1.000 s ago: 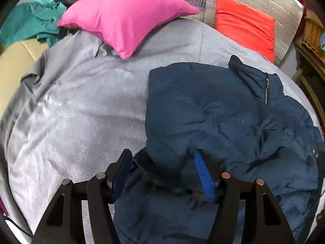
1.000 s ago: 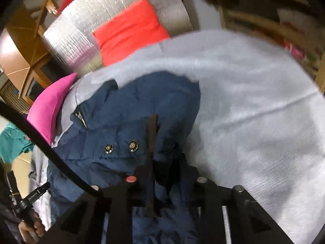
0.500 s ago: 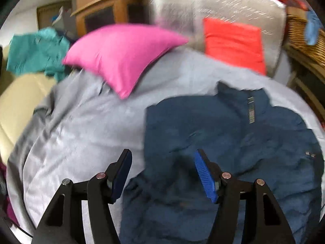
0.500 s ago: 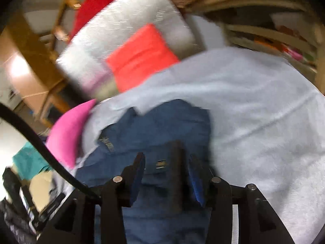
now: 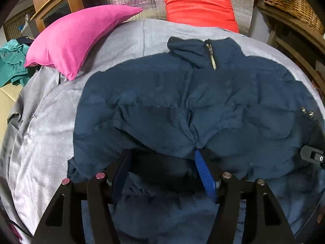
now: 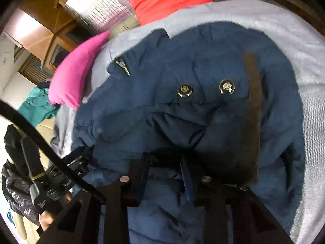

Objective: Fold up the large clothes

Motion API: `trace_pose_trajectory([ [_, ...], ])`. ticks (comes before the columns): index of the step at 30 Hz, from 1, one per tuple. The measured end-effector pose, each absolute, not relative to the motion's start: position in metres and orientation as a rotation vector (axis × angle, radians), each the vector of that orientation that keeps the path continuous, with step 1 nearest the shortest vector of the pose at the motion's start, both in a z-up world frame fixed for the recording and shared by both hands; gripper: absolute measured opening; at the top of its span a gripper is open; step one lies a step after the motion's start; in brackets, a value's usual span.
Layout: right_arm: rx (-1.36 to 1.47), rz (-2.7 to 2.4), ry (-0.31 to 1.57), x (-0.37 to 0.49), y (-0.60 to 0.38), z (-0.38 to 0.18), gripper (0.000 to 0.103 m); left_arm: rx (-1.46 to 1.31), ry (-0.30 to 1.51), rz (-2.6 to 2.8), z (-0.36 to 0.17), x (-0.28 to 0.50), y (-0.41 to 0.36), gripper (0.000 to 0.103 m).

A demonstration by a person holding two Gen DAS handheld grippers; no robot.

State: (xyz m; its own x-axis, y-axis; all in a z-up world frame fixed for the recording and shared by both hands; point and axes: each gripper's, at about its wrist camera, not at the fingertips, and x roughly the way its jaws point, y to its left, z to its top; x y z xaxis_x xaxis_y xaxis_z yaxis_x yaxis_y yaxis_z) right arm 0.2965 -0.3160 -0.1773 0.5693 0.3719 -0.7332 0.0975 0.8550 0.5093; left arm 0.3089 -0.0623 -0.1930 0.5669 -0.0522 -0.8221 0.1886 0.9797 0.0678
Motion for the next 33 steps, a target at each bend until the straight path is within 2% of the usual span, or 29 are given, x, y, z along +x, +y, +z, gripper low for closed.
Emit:
trace_pose_trajectory([
  [5,0.54,0.19,0.867,0.285,-0.319,-0.159,0.036,0.062,0.908,-0.201,-0.174,0.3,-0.056,0.066],
  [9,0.543,0.155,1.006,0.303,-0.32,-0.187,0.033,0.179,0.937,-0.168,-0.19,0.296,-0.071,0.066],
  [12,0.547,0.167,0.991,0.296,-0.323,-0.179,0.032,0.219,0.939,-0.148,-0.196,0.293,-0.076,0.066],
  [18,0.647,0.132,0.932,0.265,-0.367,-0.154,0.035,0.184,0.881,-0.146,-0.173,0.283,-0.055,0.066],
  [21,0.71,0.088,0.919,0.254,-0.391,-0.152,0.044,0.164,0.821,-0.09,-0.158,0.283,-0.027,0.066],
  [22,0.733,0.063,0.911,0.251,-0.401,-0.153,0.053,0.158,0.82,-0.07,-0.159,0.289,-0.018,0.066],
  [23,0.746,0.047,0.904,0.25,-0.407,-0.153,0.056,0.152,0.825,-0.051,-0.16,0.291,-0.01,0.066],
  [27,0.76,0.01,0.943,0.259,-0.414,-0.172,0.056,0.159,0.91,0.012,-0.182,0.309,0.003,0.066],
  [28,0.758,0.016,0.963,0.263,-0.411,-0.177,0.053,0.181,0.953,0.026,-0.193,0.314,0.002,0.066],
  [29,0.743,0.025,0.986,0.268,-0.405,-0.182,0.039,0.19,0.98,0.028,-0.2,0.316,0.001,0.066],
  [32,0.597,-0.004,0.963,0.271,-0.385,-0.17,0.024,0.211,0.956,0.021,-0.193,0.308,-0.004,0.066],
  [33,0.572,-0.002,0.935,0.271,-0.38,-0.165,0.023,0.209,0.928,0.0,-0.186,0.306,-0.006,0.066],
])
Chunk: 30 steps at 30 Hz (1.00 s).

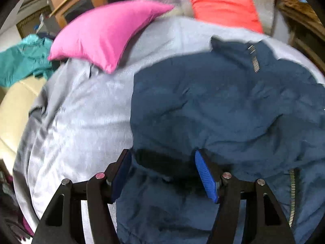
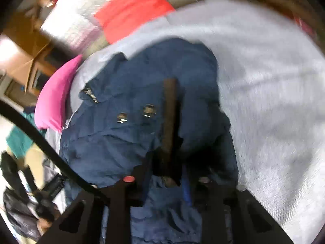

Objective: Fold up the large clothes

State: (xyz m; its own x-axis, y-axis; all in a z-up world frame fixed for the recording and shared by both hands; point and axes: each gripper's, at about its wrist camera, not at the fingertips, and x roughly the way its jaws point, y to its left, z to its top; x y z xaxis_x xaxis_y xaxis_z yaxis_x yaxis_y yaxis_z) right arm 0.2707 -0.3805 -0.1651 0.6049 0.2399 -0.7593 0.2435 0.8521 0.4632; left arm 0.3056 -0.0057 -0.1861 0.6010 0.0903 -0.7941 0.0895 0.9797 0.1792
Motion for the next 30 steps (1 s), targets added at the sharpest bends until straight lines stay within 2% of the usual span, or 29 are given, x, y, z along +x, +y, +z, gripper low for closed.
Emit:
trace_pose_trajectory([
  [3,0.509,-0.018,0.853,0.263,-0.374,-0.149,0.022,0.22,0.861,-0.005,-0.174,0.296,-0.01,0.066],
  [8,0.557,-0.061,1.003,0.279,-0.379,-0.183,0.024,0.281,0.975,0.021,-0.206,0.308,-0.015,0.066],
  [16,0.588,-0.077,0.828,0.244,-0.397,-0.146,0.026,0.202,0.835,-0.033,-0.166,0.29,-0.018,0.066],
  [20,0.548,-0.008,0.762,0.247,-0.38,-0.132,0.026,0.2,0.795,-0.068,-0.163,0.288,-0.033,0.066],
  [23,0.505,0.061,0.814,0.265,-0.354,-0.139,0.026,0.22,0.836,-0.091,-0.173,0.296,-0.045,0.066],
  [27,0.511,0.06,1.008,0.292,-0.341,-0.178,0.025,0.28,0.929,-0.084,-0.205,0.305,-0.062,0.067],
  [30,0.515,0.073,0.984,0.292,-0.343,-0.171,0.025,0.295,0.915,-0.083,-0.198,0.303,-0.064,0.066],
])
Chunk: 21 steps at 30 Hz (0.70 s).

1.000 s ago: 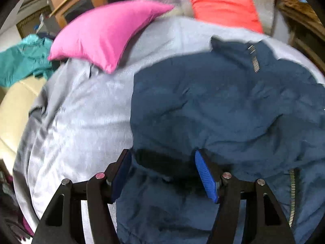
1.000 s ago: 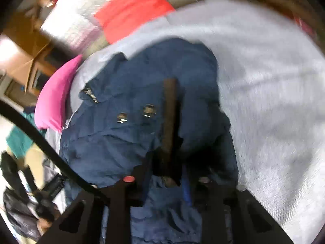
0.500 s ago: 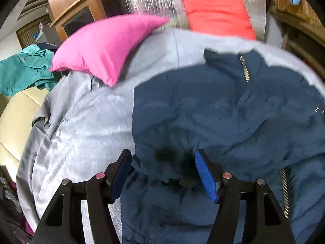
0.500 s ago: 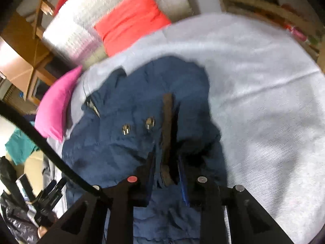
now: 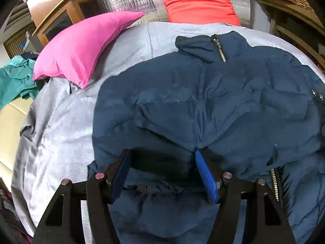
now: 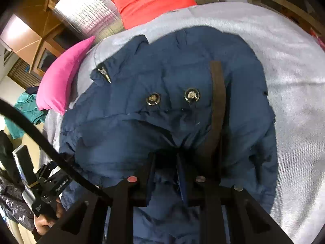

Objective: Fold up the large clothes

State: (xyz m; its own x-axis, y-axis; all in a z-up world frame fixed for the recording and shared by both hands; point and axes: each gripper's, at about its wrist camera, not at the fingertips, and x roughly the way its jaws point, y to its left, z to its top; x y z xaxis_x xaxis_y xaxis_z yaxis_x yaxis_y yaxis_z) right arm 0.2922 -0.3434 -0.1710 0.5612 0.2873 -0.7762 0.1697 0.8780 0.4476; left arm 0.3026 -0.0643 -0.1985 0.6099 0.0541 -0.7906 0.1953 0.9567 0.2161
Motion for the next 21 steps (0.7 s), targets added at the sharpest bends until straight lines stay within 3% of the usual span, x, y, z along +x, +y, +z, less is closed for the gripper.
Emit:
trace_pose_trajectory([
  [4,0.531,0.093,0.9,0.279,-0.35,-0.157,0.028,0.228,0.878,-0.101,-0.187,0.295,-0.056,0.066],
  [6,0.521,0.079,0.937,0.284,-0.351,-0.164,0.035,0.244,0.905,-0.098,-0.194,0.296,-0.058,0.067],
  [10,0.557,0.094,0.97,0.285,-0.354,-0.172,0.035,0.306,0.919,-0.068,-0.203,0.291,-0.062,0.067],
  [12,0.595,0.108,0.936,0.274,-0.361,-0.165,0.042,0.292,0.904,-0.078,-0.196,0.282,-0.059,0.067],
  [14,0.626,0.115,0.896,0.263,-0.367,-0.158,0.057,0.286,0.886,-0.08,-0.191,0.27,-0.054,0.067],
  [21,0.551,0.104,0.789,0.215,-0.378,-0.139,0.057,0.416,0.735,-0.063,-0.177,0.215,-0.051,0.067],
])
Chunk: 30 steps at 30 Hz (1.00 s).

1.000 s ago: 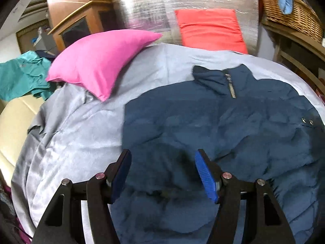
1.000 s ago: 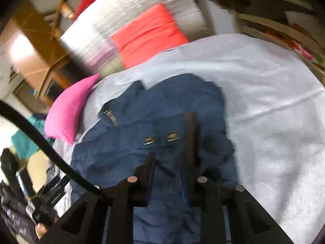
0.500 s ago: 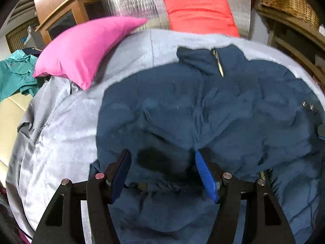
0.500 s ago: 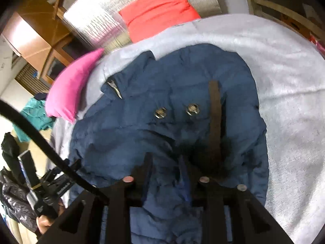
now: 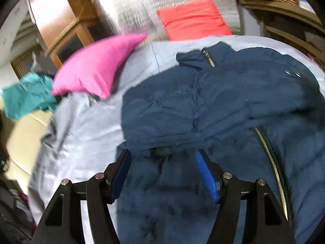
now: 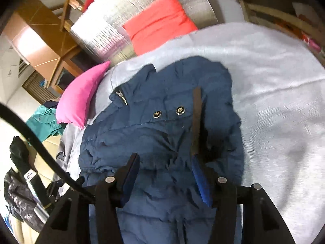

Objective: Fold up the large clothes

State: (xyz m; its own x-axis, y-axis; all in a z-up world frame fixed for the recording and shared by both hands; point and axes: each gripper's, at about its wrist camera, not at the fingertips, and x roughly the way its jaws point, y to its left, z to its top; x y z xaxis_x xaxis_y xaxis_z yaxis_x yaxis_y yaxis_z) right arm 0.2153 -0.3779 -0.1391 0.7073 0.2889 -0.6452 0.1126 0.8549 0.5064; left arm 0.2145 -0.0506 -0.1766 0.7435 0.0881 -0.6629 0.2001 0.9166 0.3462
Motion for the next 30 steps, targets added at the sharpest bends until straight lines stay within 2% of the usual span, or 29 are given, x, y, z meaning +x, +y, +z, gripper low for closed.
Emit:
trace_pose_trajectory([
  [3,0.515,0.099,0.738,0.196,-0.376,-0.129,0.059,0.407,0.687,-0.059,-0.168,0.183,-0.045,0.067],
  [7,0.487,0.127,0.669,0.161,-0.369,-0.121,0.067,0.365,0.65,-0.041,-0.155,0.151,-0.033,0.067],
  [14,0.413,0.156,0.605,0.108,-0.355,-0.122,0.068,0.323,0.627,-0.02,-0.15,0.114,-0.018,0.068],
  [30,0.368,0.196,0.5,0.002,-0.358,-0.124,0.073,0.256,0.616,0.011,-0.145,0.086,0.008,0.068],
])
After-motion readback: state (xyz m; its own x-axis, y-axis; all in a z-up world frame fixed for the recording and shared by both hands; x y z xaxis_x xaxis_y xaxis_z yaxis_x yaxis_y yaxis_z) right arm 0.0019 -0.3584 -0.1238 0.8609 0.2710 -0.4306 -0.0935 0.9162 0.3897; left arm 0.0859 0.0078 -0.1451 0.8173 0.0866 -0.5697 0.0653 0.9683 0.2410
